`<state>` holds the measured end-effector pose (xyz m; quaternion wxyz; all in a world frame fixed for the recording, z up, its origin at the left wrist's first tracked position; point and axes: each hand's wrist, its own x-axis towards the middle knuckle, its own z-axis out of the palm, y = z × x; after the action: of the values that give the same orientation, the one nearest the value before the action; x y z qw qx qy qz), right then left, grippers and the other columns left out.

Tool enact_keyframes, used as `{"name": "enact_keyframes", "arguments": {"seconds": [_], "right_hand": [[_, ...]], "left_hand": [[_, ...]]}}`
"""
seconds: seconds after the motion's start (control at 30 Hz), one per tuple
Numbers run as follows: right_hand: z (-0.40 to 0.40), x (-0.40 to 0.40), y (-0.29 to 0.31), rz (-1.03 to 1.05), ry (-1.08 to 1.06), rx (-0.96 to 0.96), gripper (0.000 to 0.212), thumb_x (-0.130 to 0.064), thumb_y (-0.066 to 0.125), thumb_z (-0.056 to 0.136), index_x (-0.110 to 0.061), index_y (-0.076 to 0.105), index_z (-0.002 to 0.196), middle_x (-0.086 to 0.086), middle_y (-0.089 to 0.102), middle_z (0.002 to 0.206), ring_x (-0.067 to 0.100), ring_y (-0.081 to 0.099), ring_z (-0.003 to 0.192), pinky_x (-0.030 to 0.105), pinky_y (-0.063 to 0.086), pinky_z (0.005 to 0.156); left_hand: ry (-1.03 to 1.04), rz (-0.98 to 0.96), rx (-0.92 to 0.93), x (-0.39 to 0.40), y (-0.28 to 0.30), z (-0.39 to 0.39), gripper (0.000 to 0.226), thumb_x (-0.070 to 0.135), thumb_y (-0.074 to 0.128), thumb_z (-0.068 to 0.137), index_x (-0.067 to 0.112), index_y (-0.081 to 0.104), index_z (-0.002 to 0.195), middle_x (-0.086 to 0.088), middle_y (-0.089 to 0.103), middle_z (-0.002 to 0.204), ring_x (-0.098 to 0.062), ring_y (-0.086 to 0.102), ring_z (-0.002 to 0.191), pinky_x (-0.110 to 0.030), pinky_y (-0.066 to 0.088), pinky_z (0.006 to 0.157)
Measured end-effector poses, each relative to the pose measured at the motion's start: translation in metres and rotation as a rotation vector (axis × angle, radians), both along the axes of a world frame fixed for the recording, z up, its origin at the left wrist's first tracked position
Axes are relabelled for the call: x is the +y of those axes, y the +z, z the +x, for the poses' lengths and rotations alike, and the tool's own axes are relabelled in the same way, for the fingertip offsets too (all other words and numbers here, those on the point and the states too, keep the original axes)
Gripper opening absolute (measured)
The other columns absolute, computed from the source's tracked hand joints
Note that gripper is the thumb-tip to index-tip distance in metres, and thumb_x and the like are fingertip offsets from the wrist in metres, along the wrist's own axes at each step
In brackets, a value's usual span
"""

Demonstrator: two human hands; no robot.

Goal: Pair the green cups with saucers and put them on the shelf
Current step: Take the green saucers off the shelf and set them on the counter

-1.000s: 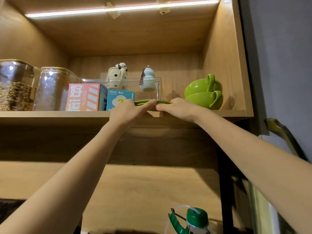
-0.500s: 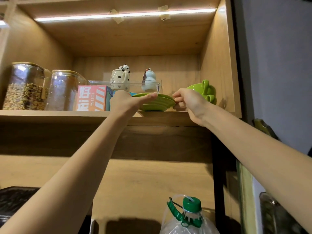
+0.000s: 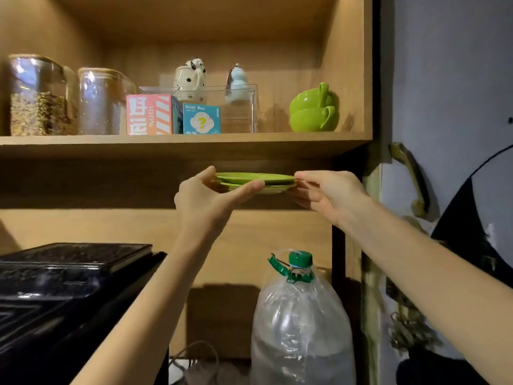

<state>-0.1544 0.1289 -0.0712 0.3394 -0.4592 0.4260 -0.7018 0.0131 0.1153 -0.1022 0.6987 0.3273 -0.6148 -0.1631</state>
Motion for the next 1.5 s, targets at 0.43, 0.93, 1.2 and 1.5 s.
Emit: {"name": "enact_keyframes", "arguments": {"seconds": [0.43,0.93,1.2,1.5], "right_hand": [[0.005,0.038,-0.179,0.199,0.084,-0.118,0.017,-0.003,0.065,0.081,-0.009,0.068,0.096,0.014,0.073,0.093,0.023,0.069,0.088,0.033,0.056,0.085],[0.025,0.076,-0.366,0.626,0.069,-0.116,0.027,0.0,0.064,0.08,-0.013,0.065,0.103,-0.001,0.065,0.074,0.005,0.061,0.066,0.014,0.05,0.061],[0.038,0.073,-0.459,0.757,-0.012,-0.033,0.026,-0.001,0.067,0.075,-0.003,0.07,0.101,-0.014,0.065,0.05,0.011,0.059,0.066,0.012,0.037,0.043],[0.053,0.061,-0.505,0.836,-0.013,0.013,0.027,0.004,0.065,0.074,-0.001,0.071,0.1,0.0,0.065,0.072,0.009,0.059,0.067,0.012,0.044,0.056]], "left_hand": [[-0.226,0.246,0.07,0.039,-0.19,0.014,0.096,0.021,0.082,0.044,0.008,0.045,0.132,0.011,0.066,0.106,0.011,0.062,0.091,-0.013,0.051,0.083],[-0.158,0.587,-0.182,0.088,-0.372,0.048,0.109,0.027,0.086,0.042,0.008,0.035,0.137,0.017,0.05,0.12,0.028,0.046,0.098,-0.002,0.036,0.092],[-0.099,0.8,-0.311,0.101,-0.45,0.06,0.115,0.029,0.089,0.037,0.01,0.036,0.137,-0.007,0.052,0.134,-0.012,0.051,0.12,-0.018,0.041,0.1],[-0.032,0.873,-0.416,0.097,-0.491,0.068,0.099,0.02,0.089,0.045,0.005,0.043,0.132,-0.011,0.046,0.139,-0.009,0.041,0.122,-0.012,0.03,0.098]]}}
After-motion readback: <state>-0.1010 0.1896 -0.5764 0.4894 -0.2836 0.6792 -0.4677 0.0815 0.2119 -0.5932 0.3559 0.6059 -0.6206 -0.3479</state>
